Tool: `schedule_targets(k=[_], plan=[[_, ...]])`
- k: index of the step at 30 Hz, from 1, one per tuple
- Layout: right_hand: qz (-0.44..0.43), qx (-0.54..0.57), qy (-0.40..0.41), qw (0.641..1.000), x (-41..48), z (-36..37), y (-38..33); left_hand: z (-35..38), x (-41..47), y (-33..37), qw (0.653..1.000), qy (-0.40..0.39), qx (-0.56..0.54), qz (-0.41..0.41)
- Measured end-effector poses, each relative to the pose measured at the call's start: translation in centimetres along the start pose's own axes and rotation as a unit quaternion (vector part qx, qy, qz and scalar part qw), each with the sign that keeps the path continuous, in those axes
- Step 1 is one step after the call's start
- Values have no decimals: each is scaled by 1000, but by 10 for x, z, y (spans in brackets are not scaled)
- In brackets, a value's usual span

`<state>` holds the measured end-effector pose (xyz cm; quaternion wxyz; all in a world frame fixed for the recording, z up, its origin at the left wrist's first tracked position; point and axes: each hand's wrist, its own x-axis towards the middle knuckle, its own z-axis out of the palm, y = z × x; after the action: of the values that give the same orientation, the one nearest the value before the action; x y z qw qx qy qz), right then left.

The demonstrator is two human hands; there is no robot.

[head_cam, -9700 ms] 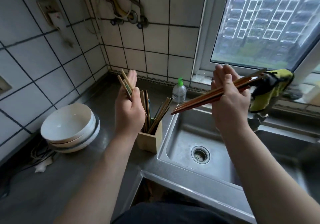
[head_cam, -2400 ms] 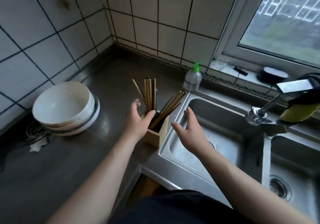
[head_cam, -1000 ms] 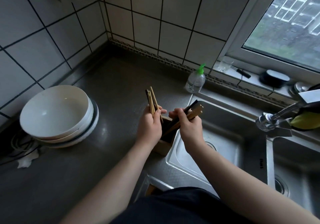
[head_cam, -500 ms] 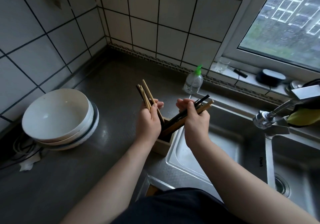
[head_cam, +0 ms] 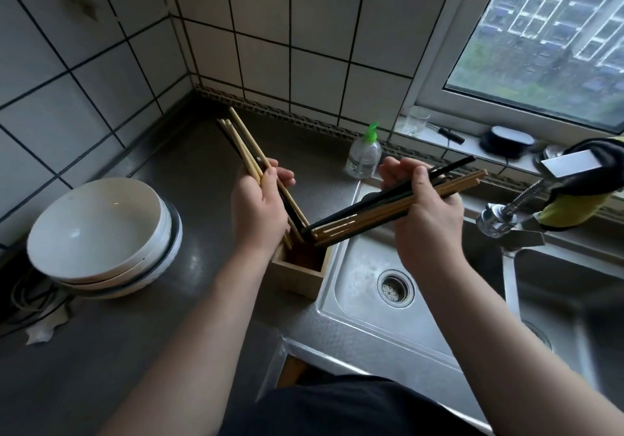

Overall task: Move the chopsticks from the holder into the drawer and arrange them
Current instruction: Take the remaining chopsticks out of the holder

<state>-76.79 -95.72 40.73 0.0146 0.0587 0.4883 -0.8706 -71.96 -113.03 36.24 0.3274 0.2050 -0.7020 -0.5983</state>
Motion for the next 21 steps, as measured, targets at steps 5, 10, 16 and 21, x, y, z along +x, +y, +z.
schedule_targets(k=[5,10,16,21], plan=[[-25,5,8,1000,-5,-5,-13,-3,-3,11,999,34,-15,23],[-48,25,-4,999,-9,-8,-23,-8,4,26,995,62,-41,59],[-88,37,-11,995,-11,-11,-31,-15,12,39,989,95,-38,105],[-71,15,5,997,-15,-16,-22,-19,21,34,988,85,23,130]])
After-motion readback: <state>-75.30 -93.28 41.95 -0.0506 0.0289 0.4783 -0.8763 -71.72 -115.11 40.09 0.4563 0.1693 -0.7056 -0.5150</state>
